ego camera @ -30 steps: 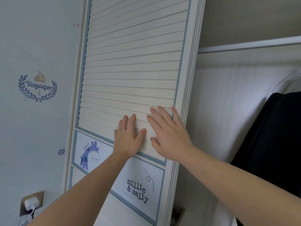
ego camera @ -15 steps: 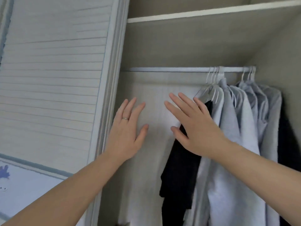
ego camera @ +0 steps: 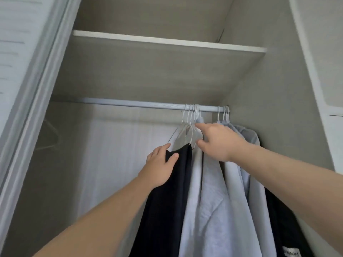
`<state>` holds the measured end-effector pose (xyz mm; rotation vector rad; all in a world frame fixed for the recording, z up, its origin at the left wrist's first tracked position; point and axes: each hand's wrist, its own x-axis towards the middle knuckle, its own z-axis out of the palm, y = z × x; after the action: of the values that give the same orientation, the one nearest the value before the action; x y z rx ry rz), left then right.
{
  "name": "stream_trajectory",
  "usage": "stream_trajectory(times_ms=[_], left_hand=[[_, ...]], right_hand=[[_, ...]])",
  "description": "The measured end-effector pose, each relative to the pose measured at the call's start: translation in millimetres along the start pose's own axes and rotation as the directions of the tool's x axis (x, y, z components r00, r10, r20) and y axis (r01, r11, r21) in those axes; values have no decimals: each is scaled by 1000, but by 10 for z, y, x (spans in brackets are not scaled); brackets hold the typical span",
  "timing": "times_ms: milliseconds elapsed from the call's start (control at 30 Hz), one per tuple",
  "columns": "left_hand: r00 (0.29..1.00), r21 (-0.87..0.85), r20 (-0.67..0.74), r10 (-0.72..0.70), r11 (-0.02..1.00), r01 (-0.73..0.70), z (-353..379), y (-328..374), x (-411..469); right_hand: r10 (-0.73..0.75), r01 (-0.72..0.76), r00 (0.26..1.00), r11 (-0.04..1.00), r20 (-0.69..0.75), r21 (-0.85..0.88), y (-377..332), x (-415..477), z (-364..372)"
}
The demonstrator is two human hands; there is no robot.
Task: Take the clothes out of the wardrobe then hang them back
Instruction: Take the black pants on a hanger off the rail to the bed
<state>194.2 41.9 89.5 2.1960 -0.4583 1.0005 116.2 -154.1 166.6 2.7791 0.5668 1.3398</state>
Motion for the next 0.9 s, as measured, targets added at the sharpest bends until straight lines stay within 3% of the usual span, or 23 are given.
stream_trajectory(times_ms=[133, 367, 467, 533, 600, 733, 800, 900], left_hand=[[993, -111, 106, -48, 992, 59, 104, -202, 475], [950, -184, 310, 40, 983, 19, 270, -598, 976], [930, -242, 352, 107, 970, -20, 354, -705, 1043], [927, -257, 345, 144, 965, -55, 372, -751, 1063], [929, -271, 334, 162, 960, -70, 382, -810, 1100], [921, -275, 352, 165, 959, -67, 341, -894, 1110], [918, -269, 357, 172, 960, -75, 337, -932, 1100], [921, -248, 354, 163, 966, -76, 359, -978, 1089]], right_hand=[[78, -77, 997, 995, 12, -67, -176, 546, 89], [227, -217, 974, 941, 11, -261, -531, 1245, 233], [339, -328, 940, 928, 38, -176, -617, 1400, 253], [411, -428, 900, 896, 147, 114, -575, 1530, 282], [513, -584, 812, 721, 278, 373, -524, 1653, 346], [560, -734, 666, 379, 492, 563, -424, 1771, 435], [556, -712, 660, 250, 505, 656, -412, 1791, 460], [562, -630, 692, 163, 453, 760, -437, 1802, 548]])
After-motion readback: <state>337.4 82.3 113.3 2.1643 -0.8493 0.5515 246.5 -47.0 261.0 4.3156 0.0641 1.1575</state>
